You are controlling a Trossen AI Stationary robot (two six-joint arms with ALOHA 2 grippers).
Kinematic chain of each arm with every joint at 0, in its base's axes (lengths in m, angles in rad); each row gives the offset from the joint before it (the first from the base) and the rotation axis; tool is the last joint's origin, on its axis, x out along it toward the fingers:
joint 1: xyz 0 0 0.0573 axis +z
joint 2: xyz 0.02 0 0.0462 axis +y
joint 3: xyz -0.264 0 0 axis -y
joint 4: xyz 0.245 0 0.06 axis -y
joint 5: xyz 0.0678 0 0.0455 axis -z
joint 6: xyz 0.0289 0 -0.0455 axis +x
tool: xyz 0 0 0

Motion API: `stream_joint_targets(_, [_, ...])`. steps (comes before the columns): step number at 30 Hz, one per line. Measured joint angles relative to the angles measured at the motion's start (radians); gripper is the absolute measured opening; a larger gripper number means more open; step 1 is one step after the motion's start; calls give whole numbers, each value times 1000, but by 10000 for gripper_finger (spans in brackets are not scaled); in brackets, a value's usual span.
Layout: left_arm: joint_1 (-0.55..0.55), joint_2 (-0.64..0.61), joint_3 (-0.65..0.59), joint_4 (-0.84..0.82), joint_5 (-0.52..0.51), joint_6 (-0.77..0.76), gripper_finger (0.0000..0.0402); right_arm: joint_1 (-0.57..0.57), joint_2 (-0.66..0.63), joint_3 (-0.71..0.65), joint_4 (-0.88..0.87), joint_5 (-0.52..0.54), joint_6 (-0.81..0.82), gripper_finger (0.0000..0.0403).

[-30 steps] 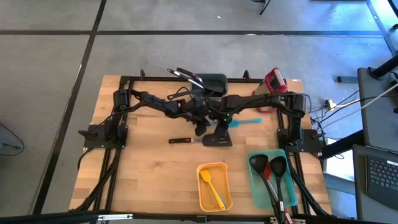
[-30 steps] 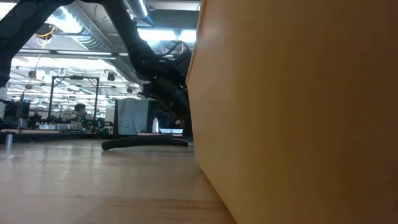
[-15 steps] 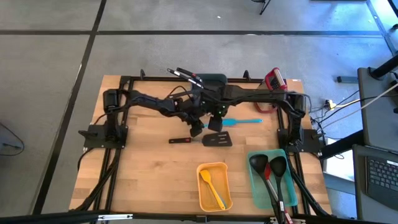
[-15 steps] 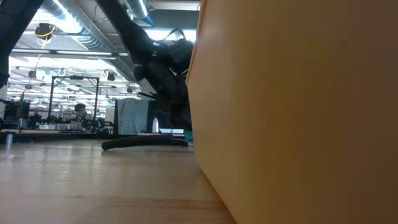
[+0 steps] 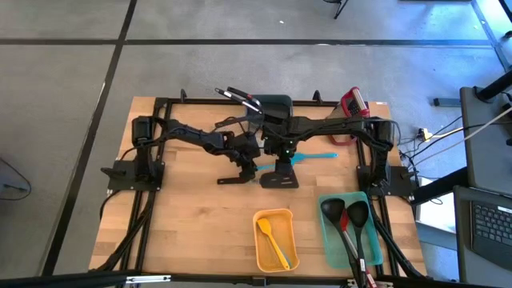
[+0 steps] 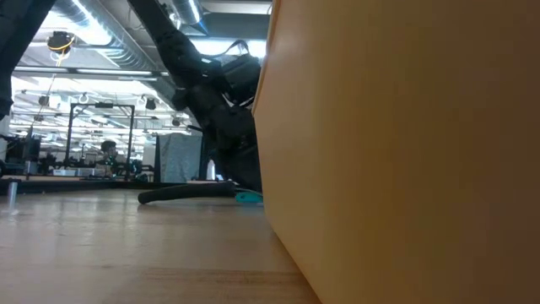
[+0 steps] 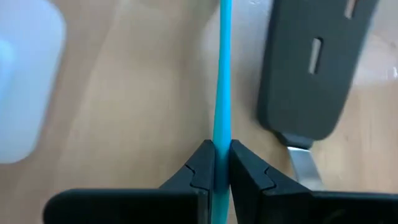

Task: Pick & Place Kitchen Items
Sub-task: Put the small blue spatula into the yellow bin

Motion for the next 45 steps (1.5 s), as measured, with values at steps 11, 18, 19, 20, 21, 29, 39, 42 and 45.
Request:
stream_joint_targets(11, [-52,-12,2,-30,-12,5,22,33,-8,-9,2,-4,-41,188])
stream_joint_targets(18, [-38,-79,1,-55,-81,7,22,45,-9,-9,11,-8,-75,188])
stream_joint_targets(19, [-34,-88,1,-52,-81,7,22,45,-9,-9,11,-5,-75,188])
stream_joint_targets(20, [-30,-96,1,-52,-80,7,22,45,-10,-9,15,2,-75,188])
stream_joint_targets(21, [-25,-103,1,-57,-77,10,22,45,-10,-9,19,4,-75,188])
stream_joint_targets(29, [-31,-157,1,-85,-50,31,22,46,-10,-9,50,27,-76,188])
stream_joint_targets(39, [-39,-215,2,-140,-65,43,22,46,-10,-8,42,49,-56,92])
stream_joint_targets(42, [-36,-240,2,-154,-91,51,22,47,-10,-8,21,37,-48,20])
stream_joint_targets(45, [-29,-261,2,-170,-67,49,31,48,-11,-5,13,-5,-11,16])
